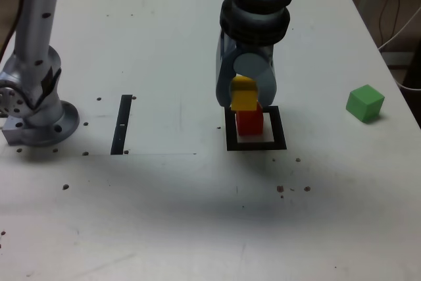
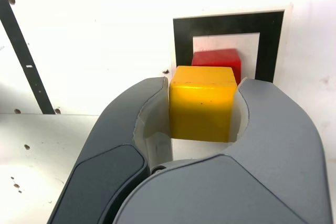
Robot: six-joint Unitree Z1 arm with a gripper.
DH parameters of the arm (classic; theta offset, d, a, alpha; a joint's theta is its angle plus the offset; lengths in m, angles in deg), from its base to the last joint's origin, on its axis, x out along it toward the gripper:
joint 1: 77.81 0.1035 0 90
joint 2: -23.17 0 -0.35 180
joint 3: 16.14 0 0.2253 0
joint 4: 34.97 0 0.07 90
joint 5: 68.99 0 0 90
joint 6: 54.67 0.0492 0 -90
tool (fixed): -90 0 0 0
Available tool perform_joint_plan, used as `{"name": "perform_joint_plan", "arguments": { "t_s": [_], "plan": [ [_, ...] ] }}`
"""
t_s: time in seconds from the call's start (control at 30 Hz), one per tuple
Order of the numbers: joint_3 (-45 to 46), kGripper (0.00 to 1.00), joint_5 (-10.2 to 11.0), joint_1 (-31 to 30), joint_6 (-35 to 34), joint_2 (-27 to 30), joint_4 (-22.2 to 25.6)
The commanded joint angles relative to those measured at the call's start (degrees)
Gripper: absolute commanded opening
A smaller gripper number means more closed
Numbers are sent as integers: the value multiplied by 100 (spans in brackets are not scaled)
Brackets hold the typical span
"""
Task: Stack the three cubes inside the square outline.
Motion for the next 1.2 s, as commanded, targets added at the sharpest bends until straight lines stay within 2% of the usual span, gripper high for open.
{"name": "perform_joint_plan", "arguments": {
  "t_s": [0.0,0.27,0.83,0.97,1.17],
  "plan": [
    [33,23,-2,-72,-54,19,-60],
    [43,23,132,-103,-83,30,-89],
    [175,24,177,-61,-83,-141,-343],
    [204,36,167,-46,-83,-134,-366],
    [227,70,121,-43,-83,-115,-409]
  ]
}}
